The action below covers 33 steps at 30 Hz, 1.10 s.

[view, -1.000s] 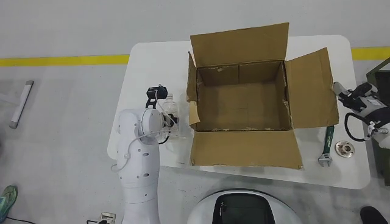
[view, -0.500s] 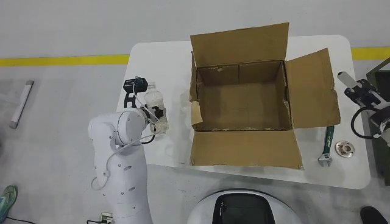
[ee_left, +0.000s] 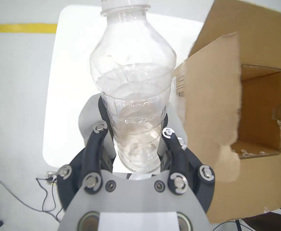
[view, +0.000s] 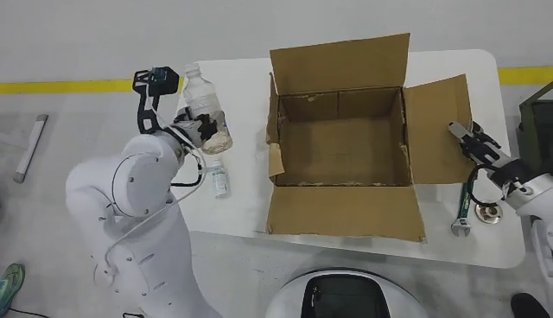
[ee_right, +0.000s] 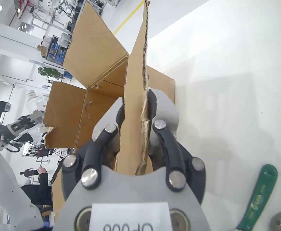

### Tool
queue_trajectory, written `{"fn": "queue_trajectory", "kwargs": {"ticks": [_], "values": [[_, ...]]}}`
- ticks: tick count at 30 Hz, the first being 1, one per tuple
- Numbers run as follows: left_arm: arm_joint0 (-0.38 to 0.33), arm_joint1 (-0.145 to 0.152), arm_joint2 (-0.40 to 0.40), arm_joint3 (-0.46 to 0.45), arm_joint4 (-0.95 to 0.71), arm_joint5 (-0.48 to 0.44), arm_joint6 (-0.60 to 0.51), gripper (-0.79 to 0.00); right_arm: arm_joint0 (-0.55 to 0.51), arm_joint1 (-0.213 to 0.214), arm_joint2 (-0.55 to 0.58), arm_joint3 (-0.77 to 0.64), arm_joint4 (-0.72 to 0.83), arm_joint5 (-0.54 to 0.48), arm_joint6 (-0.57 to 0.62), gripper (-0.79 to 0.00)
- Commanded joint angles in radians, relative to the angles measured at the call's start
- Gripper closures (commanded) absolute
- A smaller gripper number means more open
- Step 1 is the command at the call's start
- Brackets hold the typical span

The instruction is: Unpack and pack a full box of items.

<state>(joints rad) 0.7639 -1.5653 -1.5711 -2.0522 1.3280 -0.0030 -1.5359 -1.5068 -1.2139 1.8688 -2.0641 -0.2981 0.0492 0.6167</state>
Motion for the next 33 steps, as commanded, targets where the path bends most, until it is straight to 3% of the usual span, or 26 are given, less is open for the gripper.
{"fn": "queue_trajectory", "kwargs": {"ticks": [1,11,24,28,33], "values": [[-0.022,0.004,0.025,-0.02,-0.029,0.006,0.0,0.0,-0.006,0.001,-0.002,-0.005,0.004,0.002,-0.002,0.0],[-0.106,0.032,0.168,-0.015,-0.166,0.046,0.0,0.0,-0.052,0.003,-0.022,-0.036,0.001,0.029,-0.018,0.0],[-0.106,0.032,0.168,-0.015,-0.166,0.046,0.0,0.0,-0.055,0.003,-0.023,-0.037,-0.001,0.026,-0.027,0.0],[-0.075,0.033,0.202,-0.035,-0.212,0.027,0.079,0.0,-0.064,0.004,-0.035,-0.047,-0.015,0.024,-0.041,0.0],[-0.093,0.032,0.277,-0.017,-0.285,0.021,0.074,0.0,-0.065,0.007,-0.038,-0.047,-0.013,0.033,-0.045,0.0]]}}
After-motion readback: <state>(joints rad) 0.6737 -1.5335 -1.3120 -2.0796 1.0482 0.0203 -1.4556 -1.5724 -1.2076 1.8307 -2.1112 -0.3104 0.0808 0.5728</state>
